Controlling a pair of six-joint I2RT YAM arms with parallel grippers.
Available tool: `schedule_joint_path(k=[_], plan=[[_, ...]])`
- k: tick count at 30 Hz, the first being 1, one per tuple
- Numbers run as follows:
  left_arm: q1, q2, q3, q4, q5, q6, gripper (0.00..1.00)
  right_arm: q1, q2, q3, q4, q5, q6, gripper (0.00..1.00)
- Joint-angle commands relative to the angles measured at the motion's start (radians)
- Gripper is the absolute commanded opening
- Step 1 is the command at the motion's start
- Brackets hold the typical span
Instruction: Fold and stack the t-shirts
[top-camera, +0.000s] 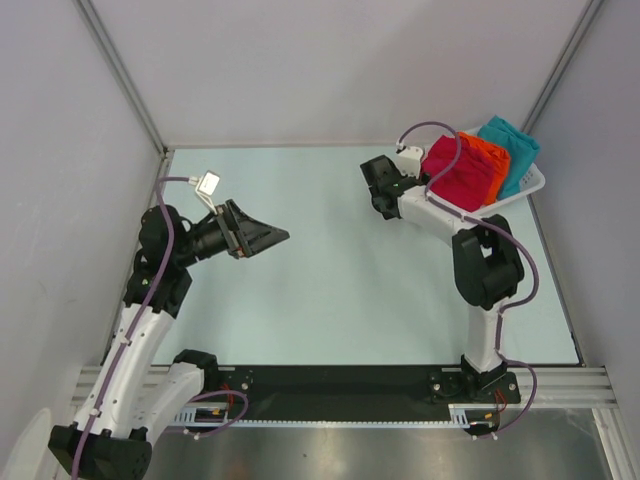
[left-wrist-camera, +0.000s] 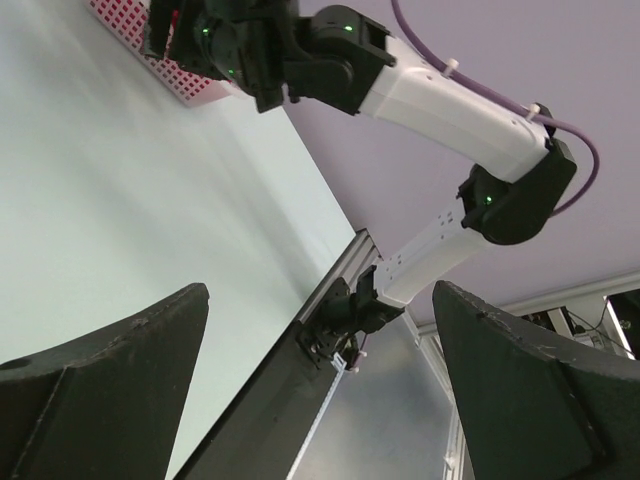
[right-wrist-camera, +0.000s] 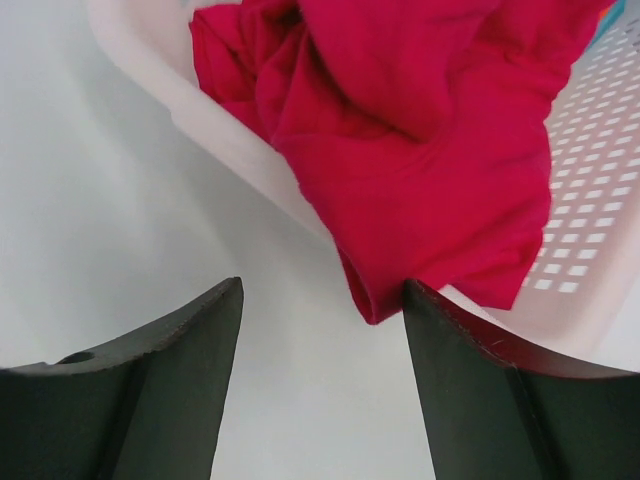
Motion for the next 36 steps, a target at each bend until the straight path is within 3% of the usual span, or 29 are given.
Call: schedule_joint_path(k=[1,12,36], plan=[[0.008,-0.021,0.04,-0.024,0.018,0.051,1.0,0.002,0.078,0.062,0.014,0.033,-0.054,0.71],[0.008,-0.021,0.048,-0.052,0.018,0.084,1.0,-0.02,0.172,0.128,0.005,0.044,-0.099,0.71],[0.008,-0.024,0.035,-0.084,0.009,0.114,1.0,-0.063,0.048,0.011,0.015,0.112,-0.042,0.71]])
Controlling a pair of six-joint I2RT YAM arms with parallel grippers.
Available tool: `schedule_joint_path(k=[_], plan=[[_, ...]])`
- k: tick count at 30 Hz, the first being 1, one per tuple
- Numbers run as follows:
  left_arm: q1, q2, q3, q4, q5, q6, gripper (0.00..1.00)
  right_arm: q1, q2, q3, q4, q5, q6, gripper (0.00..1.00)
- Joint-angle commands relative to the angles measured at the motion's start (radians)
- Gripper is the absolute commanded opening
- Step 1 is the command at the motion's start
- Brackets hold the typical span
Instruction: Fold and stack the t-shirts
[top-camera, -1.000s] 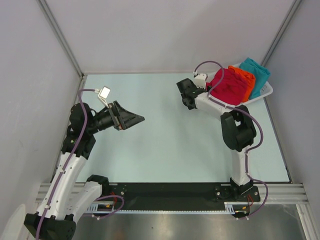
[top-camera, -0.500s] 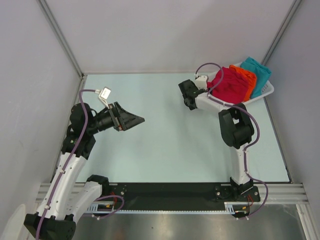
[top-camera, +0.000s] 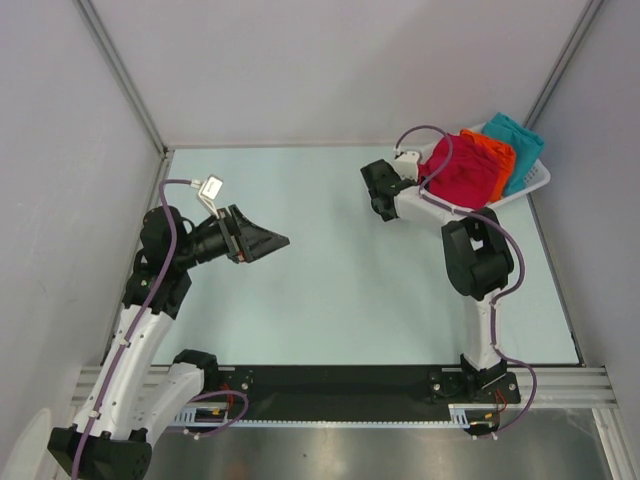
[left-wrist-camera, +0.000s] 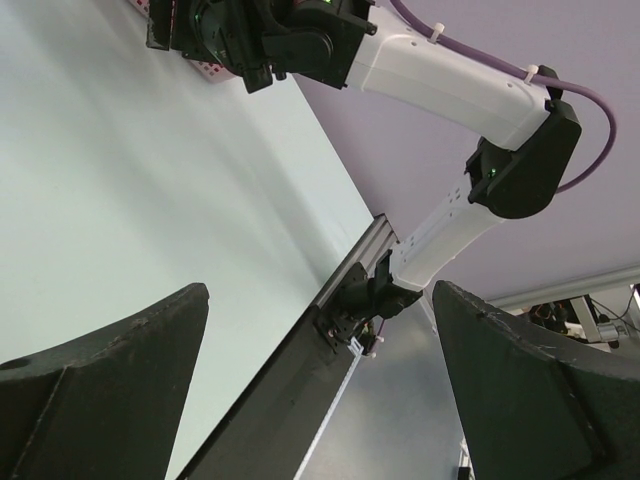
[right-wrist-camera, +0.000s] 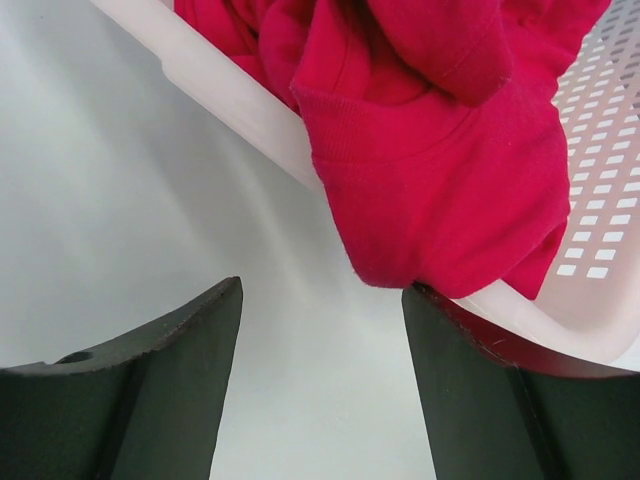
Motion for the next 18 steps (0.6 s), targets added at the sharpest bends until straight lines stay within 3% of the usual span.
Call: schedule_joint_path(k=[1,7,18], plan=[[0.008,-0.015,0.031,0.004,0.007,0.029,1.0,-0.036,-0.093,-0.038,-0.004,0.059,0.049,0.72],[0.008,-0.012,0.03,0.006,0.008,0.03,1.0,-0.078,-0.159,-0.121,-0.004,0.009,0.112,0.72],[0.009,-0.014,0.005,0.006,-0.007,0.027,1.0,-0.024,-0.185,-0.029,-0.012,-0.009,0.083,0.72]])
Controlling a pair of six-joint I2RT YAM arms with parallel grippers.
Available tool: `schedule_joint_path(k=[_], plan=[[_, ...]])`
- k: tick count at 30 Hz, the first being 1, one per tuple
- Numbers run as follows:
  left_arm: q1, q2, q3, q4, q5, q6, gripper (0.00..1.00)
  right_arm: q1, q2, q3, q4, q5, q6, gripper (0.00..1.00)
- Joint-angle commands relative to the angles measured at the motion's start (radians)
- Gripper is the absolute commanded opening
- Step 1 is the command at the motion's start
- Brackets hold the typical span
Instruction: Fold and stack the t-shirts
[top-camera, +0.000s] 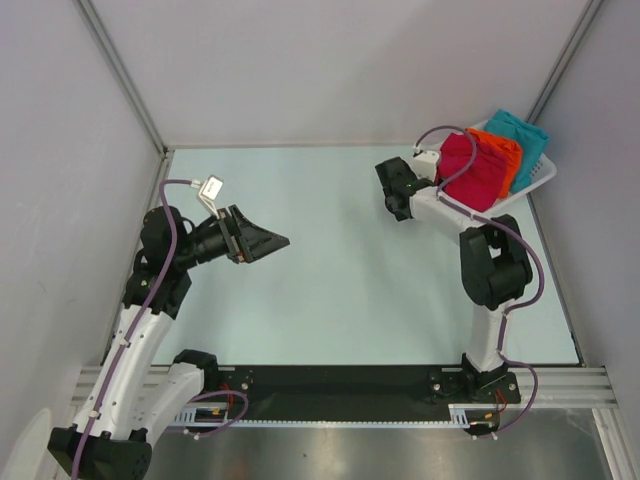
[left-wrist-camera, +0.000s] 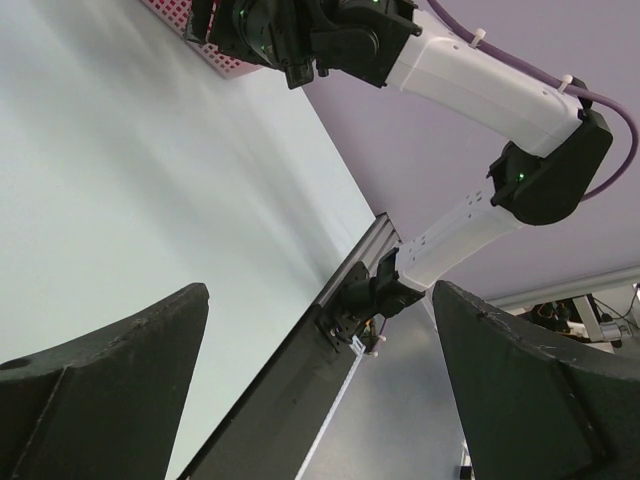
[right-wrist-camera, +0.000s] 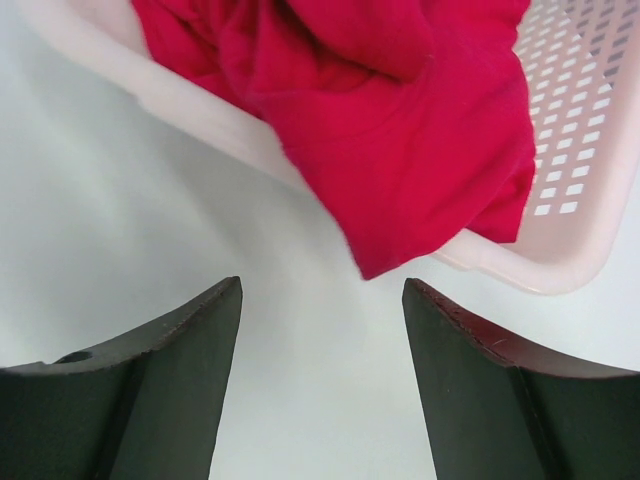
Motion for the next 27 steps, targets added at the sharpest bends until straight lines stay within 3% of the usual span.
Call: schedule_joint_path(k=[1,20,27], plan=[[0.008,-0.014,0.004,0.008,-0.005,0.02,1.0,0.025,-0.055,0.075,0.022,0.005,-0.006,0.72],[0.009,-0.021,-0.007,-0.043,-0.054,0.049,1.0,-0.012,0.173,0.36,0.008,-0.076,-0.112,0.72],[0.011,0.008,0.013,-0.046,-0.038,0.06,1.0,-0.059,0.207,0.351,-0.001,-0.085,-0.111,0.73]])
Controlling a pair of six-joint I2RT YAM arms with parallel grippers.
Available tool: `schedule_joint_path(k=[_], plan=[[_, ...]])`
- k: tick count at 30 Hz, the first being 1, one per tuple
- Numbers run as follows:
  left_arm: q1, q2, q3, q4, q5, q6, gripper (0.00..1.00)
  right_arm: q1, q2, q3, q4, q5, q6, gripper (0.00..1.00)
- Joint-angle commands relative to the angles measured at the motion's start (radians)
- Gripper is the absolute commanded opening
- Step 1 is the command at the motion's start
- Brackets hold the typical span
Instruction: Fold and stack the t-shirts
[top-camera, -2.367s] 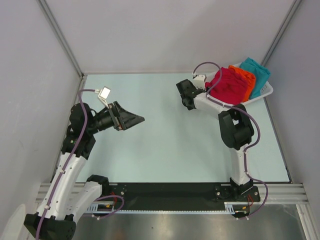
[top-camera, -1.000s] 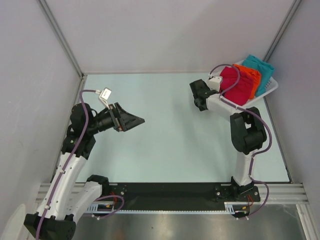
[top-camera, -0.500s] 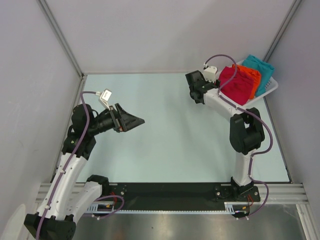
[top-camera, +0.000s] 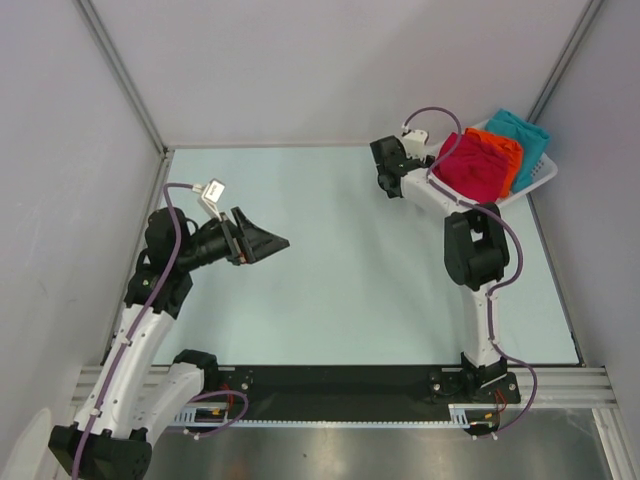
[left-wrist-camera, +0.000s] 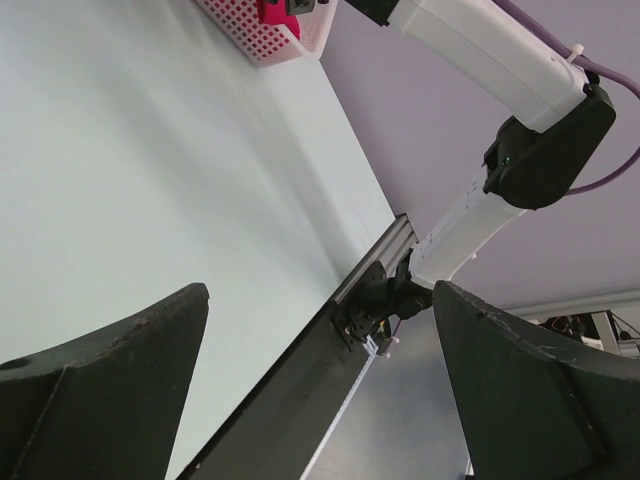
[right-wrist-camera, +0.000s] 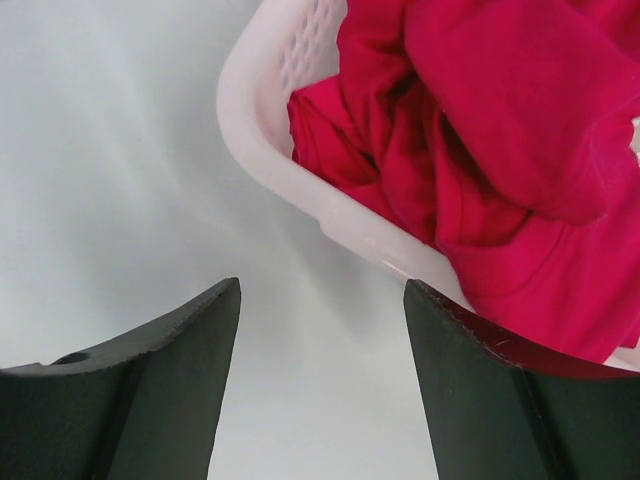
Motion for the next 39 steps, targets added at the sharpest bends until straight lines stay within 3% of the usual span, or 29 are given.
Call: schedule_joint_path(k=[1,12,23,32,39], plan=[[0.009,0.012,0.029,0.007,0.009,0.033,1.0,-0.042,-0.005,0.015,-0.015,-0.006,-0.005,0.73],[0.009,0.072,0.037,0.022,0.057,0.057,1.0,-0.083,-0.089,-0.062,-0.03,0.031,-0.008,0.73],[0.01,0.112,0.043,0.037,0.062,0.059,0.99,-0.122,-0.27,-0.281,0.01,-0.033,0.067,0.73],[0.01,0.071,0.031,0.028,0.045,0.059,1.0,-0.063,-0.284,-0.196,0.025,0.003,-0.004,0.73],[0.01,0.049,0.026,0.008,0.034,0.063,1.0,-0.069,-0.102,-0.012,0.031,0.026,-0.122,0.74]])
